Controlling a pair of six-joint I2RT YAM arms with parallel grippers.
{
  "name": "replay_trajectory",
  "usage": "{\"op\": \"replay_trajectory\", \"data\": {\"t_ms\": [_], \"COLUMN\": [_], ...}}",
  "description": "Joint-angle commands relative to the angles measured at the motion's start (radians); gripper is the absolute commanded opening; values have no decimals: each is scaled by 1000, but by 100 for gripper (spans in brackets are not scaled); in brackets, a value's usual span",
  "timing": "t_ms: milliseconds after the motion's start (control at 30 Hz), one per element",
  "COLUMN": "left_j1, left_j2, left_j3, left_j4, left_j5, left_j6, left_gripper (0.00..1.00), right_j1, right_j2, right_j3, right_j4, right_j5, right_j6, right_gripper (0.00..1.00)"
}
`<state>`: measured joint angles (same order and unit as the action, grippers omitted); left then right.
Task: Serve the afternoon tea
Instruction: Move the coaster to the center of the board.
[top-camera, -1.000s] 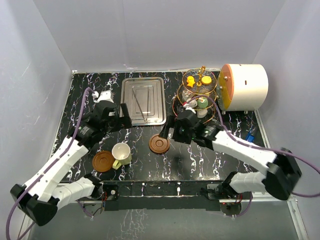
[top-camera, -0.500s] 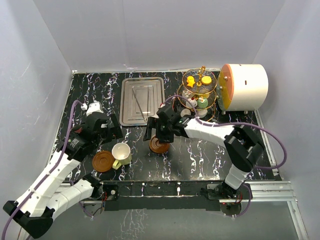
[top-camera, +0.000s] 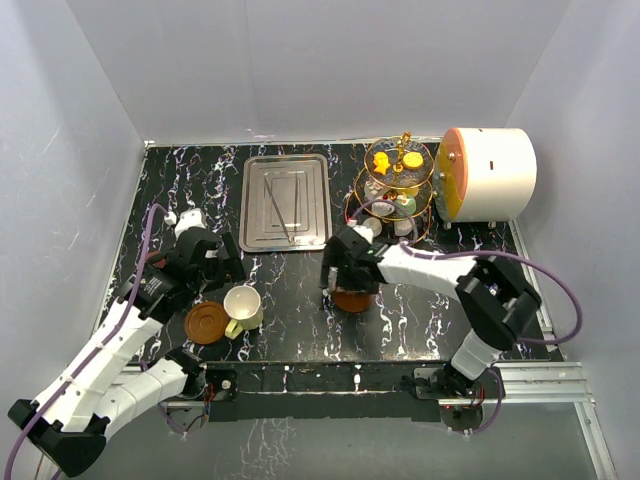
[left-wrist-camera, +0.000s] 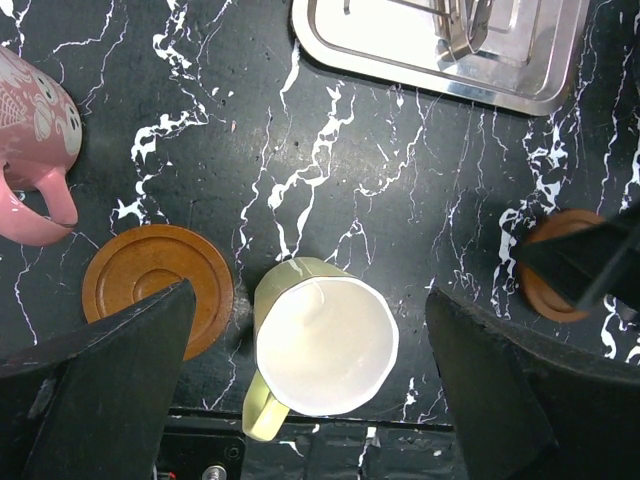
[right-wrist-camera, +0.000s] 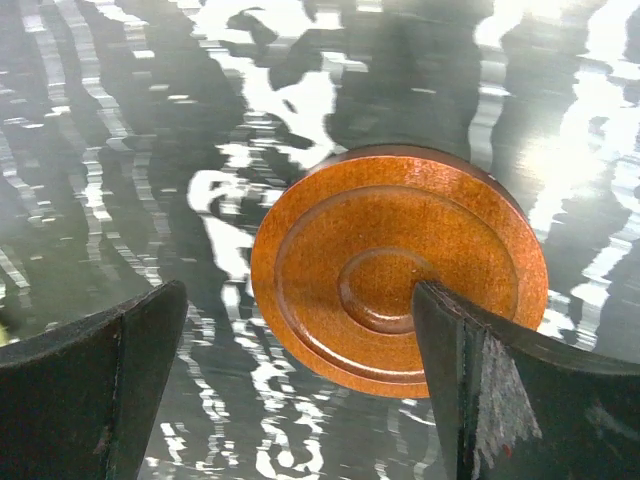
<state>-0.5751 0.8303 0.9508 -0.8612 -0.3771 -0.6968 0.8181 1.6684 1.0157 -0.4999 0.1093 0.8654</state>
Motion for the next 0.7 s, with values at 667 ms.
{"op": "replay_trajectory", "data": {"t_ms": [667], "left_j1": [4], "left_j2": [32], "left_j3": [-46], "left_j4": [52], "left_j5": [64], "left_j6": [26], "left_gripper": [99], "right_j1": [-173], "right_j2": [-196], "right_j3": [-130], "right_j4": [-120], "right_j5": [235], "right_j6": [-209], "right_gripper": [96]}}
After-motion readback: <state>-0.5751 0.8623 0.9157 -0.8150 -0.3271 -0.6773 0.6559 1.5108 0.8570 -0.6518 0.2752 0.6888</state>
